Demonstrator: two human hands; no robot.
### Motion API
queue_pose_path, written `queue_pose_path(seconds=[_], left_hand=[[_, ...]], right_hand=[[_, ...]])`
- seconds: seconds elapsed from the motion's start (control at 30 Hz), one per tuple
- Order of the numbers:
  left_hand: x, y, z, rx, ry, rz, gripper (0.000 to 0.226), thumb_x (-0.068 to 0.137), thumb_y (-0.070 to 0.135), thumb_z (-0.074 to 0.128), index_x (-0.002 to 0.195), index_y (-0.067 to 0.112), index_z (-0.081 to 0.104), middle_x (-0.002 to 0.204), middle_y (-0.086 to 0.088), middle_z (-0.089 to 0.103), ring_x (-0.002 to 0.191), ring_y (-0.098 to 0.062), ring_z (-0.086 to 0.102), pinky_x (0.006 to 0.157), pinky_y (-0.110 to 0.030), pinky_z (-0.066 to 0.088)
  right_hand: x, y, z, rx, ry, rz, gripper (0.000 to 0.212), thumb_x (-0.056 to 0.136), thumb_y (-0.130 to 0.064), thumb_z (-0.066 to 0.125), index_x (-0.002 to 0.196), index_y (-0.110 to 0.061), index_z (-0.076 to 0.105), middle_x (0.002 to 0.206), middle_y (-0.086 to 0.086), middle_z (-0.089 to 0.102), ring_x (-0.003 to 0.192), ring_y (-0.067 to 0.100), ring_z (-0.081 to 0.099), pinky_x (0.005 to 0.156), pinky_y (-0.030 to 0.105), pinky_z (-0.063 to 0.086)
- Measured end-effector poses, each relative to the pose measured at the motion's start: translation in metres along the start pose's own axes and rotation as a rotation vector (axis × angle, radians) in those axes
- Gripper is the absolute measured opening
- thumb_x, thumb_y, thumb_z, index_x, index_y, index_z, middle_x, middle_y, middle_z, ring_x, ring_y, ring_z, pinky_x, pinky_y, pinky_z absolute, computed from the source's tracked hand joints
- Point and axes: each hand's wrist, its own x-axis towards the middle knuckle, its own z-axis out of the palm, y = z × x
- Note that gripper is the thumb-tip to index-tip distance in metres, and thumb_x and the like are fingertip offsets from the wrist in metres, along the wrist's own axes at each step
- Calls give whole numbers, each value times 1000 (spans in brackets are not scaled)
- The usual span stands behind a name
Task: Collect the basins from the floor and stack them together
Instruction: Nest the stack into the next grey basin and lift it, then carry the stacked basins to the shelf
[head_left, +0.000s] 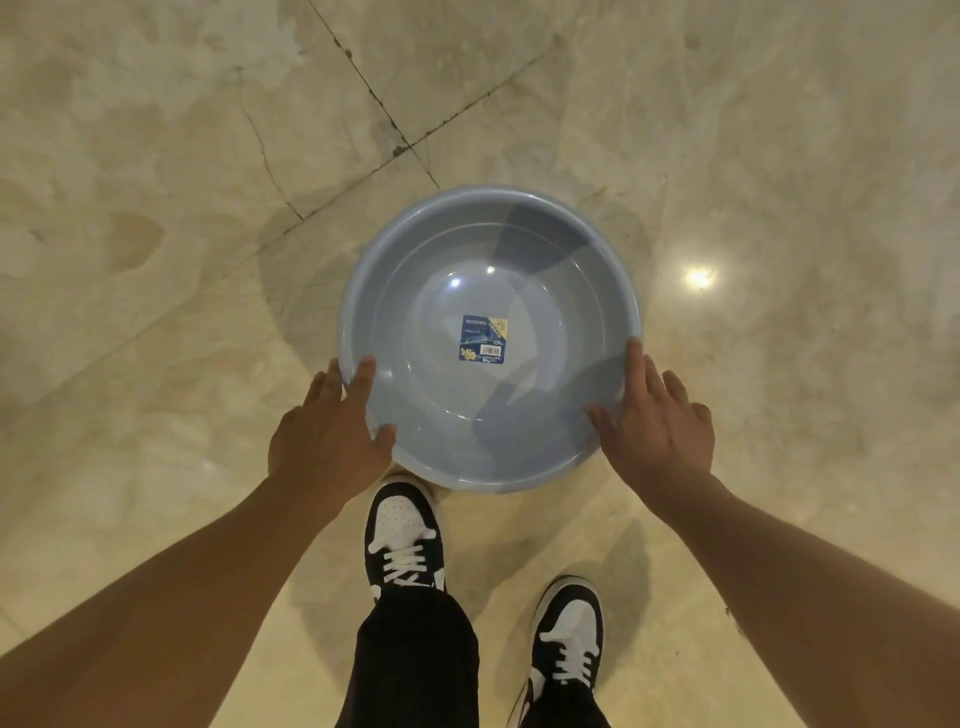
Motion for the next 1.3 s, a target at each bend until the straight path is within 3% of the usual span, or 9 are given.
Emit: queue_pose_path(seconds=[0.13,0.2,0.33,0.43,0.6,0.8,1.07,1.17,1.3], left_hand=[[5,2,-29,342,142,114,77,92,56,36,157,31,1,152,-9,40,142,-29,31,110,-47,31],[12,6,-41,339,260,153,80,92,56,35,157,29,-2,155,-12,34,140,-33,32,107,-47,35],[33,7,-44,-280,311,-37,105,83,49,66,157,27,-5,163,-13,17,143,-38,30,104,-54,38],[50,2,-27,-651,262,-175,111,80,33,76,157,28,-3,155,-16,34,130,-40,47,98,-51,43],[52,6,-1,-729,234,-171,95,84,9,64,157,30,8,127,-16,59,91,-26,52,77,-36,42],[13,-7,-20,-858,348,-247,92,80,3,62,152,43,21,111,-1,56,90,-24,54,77,-33,43],[-101,-97,-115,-1059,565,-429,91,74,6,63,148,47,29,107,7,61,77,2,56,56,-2,40],[-166,-152,-158,-1148,658,-400,90,66,24,67,148,44,34,113,6,65,91,-15,63,77,-21,48],[-250,-230,-199,-1193,769,-404,87,52,50,63,131,68,33,101,19,65,84,-7,65,68,-19,48]], right_hand=[[6,0,-26,-242,20,-79,72,97,-55,33,153,-18,7,159,6,24,141,35,29,104,54,38],[15,-2,-36,-230,78,-109,71,96,-54,36,152,-20,8,161,10,20,141,38,31,104,56,40],[39,-8,-34,106,173,10,83,94,-54,45,155,-25,-4,163,13,14,132,43,42,94,56,46],[55,-5,-19,294,101,89,88,94,-50,50,154,-28,-10,159,13,25,114,46,56,76,49,49],[68,-6,-7,445,9,78,76,95,-25,46,154,-31,-1,122,13,58,91,36,60,72,43,48],[56,-17,-61,366,-13,-111,74,94,-20,50,153,-30,5,111,12,61,81,29,61,71,44,56],[1,-146,-197,232,47,-426,90,94,-32,58,154,-33,-10,121,17,51,89,38,58,70,35,40],[-37,-221,-244,200,70,-574,93,92,-29,59,155,-33,-10,121,17,50,99,43,59,72,39,41],[-93,-323,-289,136,139,-769,90,91,-18,56,156,-31,-4,110,15,51,90,40,59,71,40,43]])
